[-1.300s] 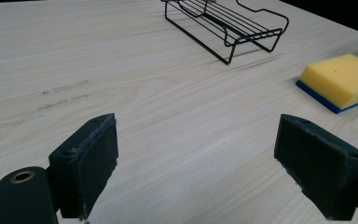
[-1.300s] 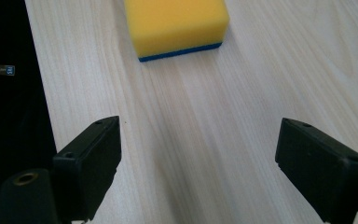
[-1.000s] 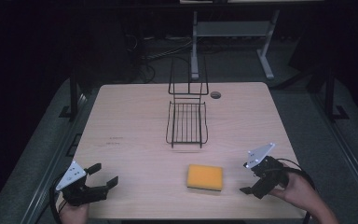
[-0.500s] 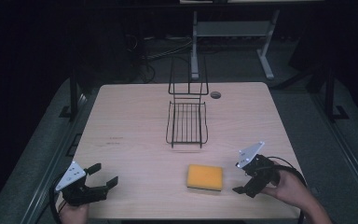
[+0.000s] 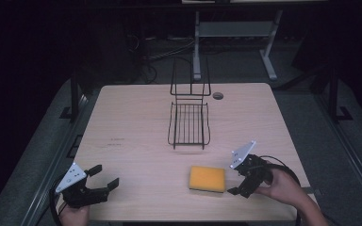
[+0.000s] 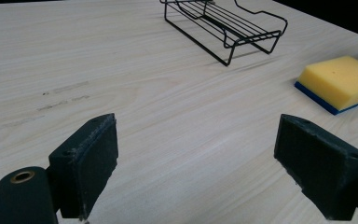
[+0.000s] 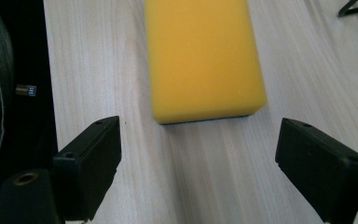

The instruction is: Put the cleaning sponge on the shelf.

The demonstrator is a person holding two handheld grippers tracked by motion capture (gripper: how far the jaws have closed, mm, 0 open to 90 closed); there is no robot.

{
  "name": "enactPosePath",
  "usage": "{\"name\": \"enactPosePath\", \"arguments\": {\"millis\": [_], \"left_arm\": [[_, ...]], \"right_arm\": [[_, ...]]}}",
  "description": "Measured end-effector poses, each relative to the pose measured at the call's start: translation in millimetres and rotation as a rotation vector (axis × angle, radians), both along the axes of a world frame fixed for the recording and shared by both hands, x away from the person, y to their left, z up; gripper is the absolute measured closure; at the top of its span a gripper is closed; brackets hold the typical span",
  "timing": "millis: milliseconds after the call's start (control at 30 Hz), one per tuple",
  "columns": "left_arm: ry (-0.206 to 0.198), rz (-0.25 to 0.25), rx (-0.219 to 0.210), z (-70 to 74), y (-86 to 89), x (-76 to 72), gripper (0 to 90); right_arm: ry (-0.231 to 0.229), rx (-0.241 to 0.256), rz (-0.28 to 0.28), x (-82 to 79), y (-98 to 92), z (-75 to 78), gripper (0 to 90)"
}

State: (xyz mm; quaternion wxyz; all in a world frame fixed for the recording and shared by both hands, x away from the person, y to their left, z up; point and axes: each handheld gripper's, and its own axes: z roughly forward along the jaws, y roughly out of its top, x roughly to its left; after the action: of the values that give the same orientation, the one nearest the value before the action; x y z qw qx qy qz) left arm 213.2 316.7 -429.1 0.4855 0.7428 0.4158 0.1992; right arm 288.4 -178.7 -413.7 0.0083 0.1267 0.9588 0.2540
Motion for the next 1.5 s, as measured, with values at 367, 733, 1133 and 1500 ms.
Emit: {"name": "enactPosePath", "arguments": {"millis": [367,733,1133,1500], "left_arm": [[-0.001,-0.004,0.000,0.1,-0.3,0.1,12.9],[-0.001,-0.005,-0.002,0.4,-0.4,-0.2,12.9],[-0.002,-0.004,-0.004,0.7,0.0,-0.5,12.8],[-0.002,-0.005,-0.004,0.8,0.1,-0.6,12.8]], "right_arm": [[0.002,-0.007,0.015,5.0,9.9,3.0,14.0],[0.008,-0.011,0.032,8.1,20.5,4.8,14.0],[0.005,-0.019,0.050,10.7,29.0,9.2,14.0],[0.009,-0.029,0.068,13.7,37.4,11.0,14.0]]}}
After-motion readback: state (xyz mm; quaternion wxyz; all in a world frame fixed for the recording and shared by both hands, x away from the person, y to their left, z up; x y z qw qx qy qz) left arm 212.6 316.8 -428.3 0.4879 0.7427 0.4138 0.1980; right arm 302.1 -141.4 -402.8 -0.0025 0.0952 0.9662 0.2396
